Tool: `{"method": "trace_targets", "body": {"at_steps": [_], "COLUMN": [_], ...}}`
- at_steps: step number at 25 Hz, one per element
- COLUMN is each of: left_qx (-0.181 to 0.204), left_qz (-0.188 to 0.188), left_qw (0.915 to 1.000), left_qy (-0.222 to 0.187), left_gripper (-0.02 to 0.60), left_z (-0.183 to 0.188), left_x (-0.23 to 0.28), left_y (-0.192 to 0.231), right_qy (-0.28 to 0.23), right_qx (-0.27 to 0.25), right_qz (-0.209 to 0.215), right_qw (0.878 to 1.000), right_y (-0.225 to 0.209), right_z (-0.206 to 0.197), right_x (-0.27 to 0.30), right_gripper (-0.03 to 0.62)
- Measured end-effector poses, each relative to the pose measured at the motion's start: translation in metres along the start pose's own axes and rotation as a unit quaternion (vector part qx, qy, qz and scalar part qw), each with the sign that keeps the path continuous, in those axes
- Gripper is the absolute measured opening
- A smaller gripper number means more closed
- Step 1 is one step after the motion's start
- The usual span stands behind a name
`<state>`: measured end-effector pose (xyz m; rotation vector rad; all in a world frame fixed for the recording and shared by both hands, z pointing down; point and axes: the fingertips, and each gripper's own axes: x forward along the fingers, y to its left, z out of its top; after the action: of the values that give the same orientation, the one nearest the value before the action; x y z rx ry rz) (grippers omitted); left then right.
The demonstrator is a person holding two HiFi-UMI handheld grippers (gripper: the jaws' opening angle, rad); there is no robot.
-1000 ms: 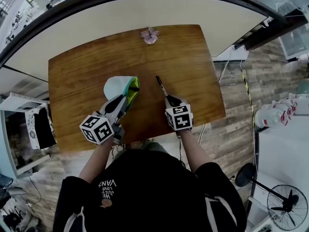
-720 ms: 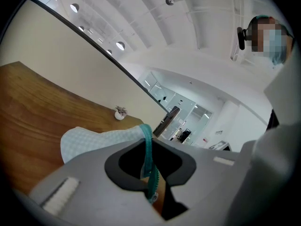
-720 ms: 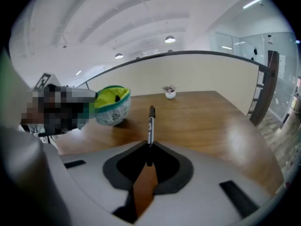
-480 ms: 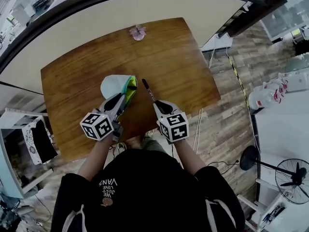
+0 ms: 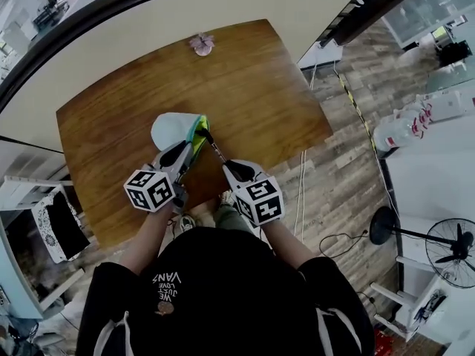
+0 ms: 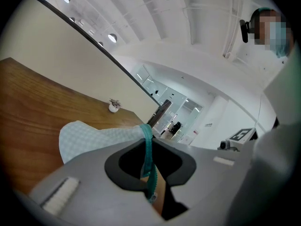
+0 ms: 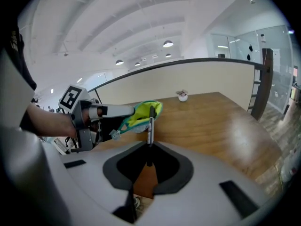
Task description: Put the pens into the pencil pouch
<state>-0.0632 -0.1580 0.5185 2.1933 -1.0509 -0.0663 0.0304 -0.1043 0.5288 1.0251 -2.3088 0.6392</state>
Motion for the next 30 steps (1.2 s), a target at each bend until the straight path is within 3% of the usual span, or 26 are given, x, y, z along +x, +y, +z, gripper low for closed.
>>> {"method": "trace_targets", "body": {"at_steps": [10,17,27,30], "left_qx": [0.040,0.045,0.034,0.030], "left_qz": [-0.020,-0.035,-0.050,-0.054], "left_qw": [0.9986,0.9975,0.9976,0.9976], "left_qy": [0.028,0.041,0.035,0.032], "left_gripper": [0.051,0.051,0.051,0.051], "left_z": [-0.014,-0.023,-0.021,-0.021], "left_x": [-0.008,-0.018,-0.023,-0.022], "left_y": [-0.013,-0.017,-0.020,-0.021], "right_qy": [0.077,0.124,0.126,0.119], "right_qx": [-0.077,-0.189,-0.239,-0.225], "right_qz": [0.009,0.021,0.036,0.051], "right_qw": [0.994,0.974,0.962,0.966], "right_y": [0.027,0.034,0.041,0.046], "right_z": [-0.012,0.002,0.037,0.039], "right_x": [0.000,0.008,0.030,0.035], "right_gripper": [0.046,0.046,0.046,0.046]}}
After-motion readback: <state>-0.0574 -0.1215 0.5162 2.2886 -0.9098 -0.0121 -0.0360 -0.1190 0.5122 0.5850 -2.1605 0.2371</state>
